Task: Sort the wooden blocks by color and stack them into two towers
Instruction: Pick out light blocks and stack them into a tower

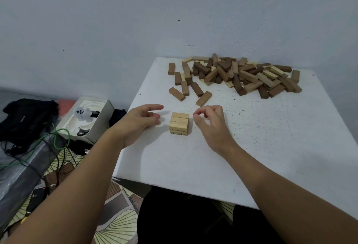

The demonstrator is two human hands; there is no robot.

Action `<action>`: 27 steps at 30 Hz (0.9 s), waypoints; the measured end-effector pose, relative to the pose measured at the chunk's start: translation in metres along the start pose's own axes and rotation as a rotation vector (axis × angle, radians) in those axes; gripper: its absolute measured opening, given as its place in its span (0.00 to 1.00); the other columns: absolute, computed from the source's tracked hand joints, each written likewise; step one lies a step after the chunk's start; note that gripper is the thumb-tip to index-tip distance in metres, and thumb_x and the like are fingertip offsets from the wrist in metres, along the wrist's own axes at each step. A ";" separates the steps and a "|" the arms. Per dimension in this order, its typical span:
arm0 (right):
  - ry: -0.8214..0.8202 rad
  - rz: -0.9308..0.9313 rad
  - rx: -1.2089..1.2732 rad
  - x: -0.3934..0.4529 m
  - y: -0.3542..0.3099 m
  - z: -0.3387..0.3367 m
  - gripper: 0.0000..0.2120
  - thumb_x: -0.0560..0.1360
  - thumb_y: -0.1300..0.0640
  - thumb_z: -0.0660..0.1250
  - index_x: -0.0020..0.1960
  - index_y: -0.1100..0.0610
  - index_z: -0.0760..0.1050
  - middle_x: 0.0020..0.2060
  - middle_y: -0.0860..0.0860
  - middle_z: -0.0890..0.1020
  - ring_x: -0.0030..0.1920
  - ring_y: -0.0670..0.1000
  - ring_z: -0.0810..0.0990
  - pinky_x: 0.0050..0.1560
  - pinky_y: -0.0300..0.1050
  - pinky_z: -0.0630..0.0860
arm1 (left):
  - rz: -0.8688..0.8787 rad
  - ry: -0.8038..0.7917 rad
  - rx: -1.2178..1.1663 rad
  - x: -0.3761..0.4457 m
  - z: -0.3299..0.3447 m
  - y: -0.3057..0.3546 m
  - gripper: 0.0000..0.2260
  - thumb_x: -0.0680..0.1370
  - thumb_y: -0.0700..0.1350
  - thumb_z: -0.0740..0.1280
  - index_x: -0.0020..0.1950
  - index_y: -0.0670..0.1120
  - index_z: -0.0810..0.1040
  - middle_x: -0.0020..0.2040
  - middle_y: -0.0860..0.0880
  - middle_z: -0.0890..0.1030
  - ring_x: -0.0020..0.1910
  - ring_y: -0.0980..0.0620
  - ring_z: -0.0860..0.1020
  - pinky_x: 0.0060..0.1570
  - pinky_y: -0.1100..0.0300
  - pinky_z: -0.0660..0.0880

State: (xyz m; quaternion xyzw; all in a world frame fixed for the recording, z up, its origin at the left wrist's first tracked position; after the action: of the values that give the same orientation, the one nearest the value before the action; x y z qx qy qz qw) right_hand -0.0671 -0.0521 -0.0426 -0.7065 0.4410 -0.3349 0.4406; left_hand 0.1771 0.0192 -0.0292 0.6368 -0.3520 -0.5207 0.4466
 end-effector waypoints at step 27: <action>0.082 -0.310 -0.948 0.188 0.011 -0.012 0.11 0.79 0.41 0.62 0.56 0.45 0.76 0.54 0.51 0.68 0.55 0.56 0.67 0.64 0.58 0.61 | 0.174 0.191 0.607 0.188 0.031 0.059 0.10 0.78 0.57 0.73 0.59 0.67 0.83 0.57 0.47 0.72 0.61 0.47 0.73 0.60 0.55 0.71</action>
State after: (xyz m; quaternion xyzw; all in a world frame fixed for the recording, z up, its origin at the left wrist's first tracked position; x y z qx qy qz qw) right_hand -0.0081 -0.2309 -0.0326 -0.8725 0.4516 -0.1867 -0.0015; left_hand 0.1876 -0.1799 -0.0412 0.7542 -0.5010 -0.2898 0.3101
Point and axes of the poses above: each hand's wrist, its own x-axis towards the middle knuckle, its own z-axis out of the palm, y = z × x, the point moved 2 cm from there along x, towards the middle knuckle
